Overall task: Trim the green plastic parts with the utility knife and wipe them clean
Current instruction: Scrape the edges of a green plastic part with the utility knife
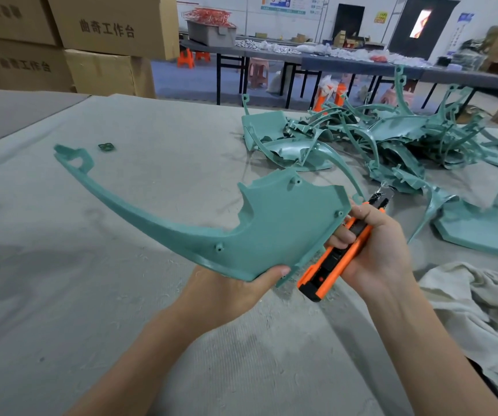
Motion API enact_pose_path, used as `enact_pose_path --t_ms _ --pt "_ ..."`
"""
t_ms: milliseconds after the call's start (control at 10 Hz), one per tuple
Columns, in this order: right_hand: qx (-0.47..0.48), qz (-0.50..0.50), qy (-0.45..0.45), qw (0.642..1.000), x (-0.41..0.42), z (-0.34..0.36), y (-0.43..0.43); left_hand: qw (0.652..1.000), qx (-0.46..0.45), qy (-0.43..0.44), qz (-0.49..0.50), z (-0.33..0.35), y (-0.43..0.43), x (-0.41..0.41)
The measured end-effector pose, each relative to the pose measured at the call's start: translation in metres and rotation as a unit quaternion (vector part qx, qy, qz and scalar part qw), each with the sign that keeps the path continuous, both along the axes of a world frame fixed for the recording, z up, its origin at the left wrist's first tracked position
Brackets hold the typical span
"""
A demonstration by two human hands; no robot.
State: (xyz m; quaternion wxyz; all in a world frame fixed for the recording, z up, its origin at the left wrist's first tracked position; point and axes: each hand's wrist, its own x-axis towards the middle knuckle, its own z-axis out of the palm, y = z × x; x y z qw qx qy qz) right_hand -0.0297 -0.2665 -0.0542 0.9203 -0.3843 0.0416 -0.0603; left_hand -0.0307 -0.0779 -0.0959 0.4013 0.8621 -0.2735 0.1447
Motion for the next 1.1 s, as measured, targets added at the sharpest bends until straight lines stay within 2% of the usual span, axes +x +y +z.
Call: enact_pose_path --t_ms 100,200,300,400,500,700,800,900,1000,1100 --pt "-0.039 -0.008 -0.005 0.999 -0.001 0.001 0.001 0.999 -0.027 0.018 0.006 -0.002 0.001 0.000" --pt "-0.059 -0.018 0.014 0.998 -0.003 0.002 0.000 1.000 -0.015 -0.008 0.013 -0.003 0.004 0.001" --pt "-0.113 -0.048 0.020 0.992 -0.005 0.002 0.000 0.997 0.060 0.011 0.036 -0.014 0.008 0.007" --pt "-0.139 -0.042 0.001 0.989 -0.008 0.004 0.001 0.995 0.071 0.058 0.046 -0.022 0.011 0.012" --pt "-0.137 -0.005 -0.013 0.990 -0.009 0.006 0.000 0.994 0.076 -0.056 0.050 -0.024 0.010 0.017" --pt "-0.134 -0.001 -0.030 0.990 -0.010 0.008 0.000 0.993 0.055 -0.094 0.051 -0.029 0.011 0.023" --pt "-0.087 -0.034 -0.009 0.996 -0.006 0.005 0.000 0.989 0.050 -0.122 0.070 -0.026 0.007 0.021" --pt "-0.103 -0.117 0.008 0.988 -0.005 0.001 0.002 0.974 0.010 -0.216 0.070 -0.015 0.003 0.016" --pt "-0.231 -0.194 -0.032 0.953 -0.008 0.001 0.006 0.961 0.014 -0.259 0.095 -0.006 0.001 0.011" --pt "-0.319 -0.202 -0.059 0.924 -0.012 0.002 0.013 0.964 0.027 -0.244 0.102 -0.007 0.003 0.011"
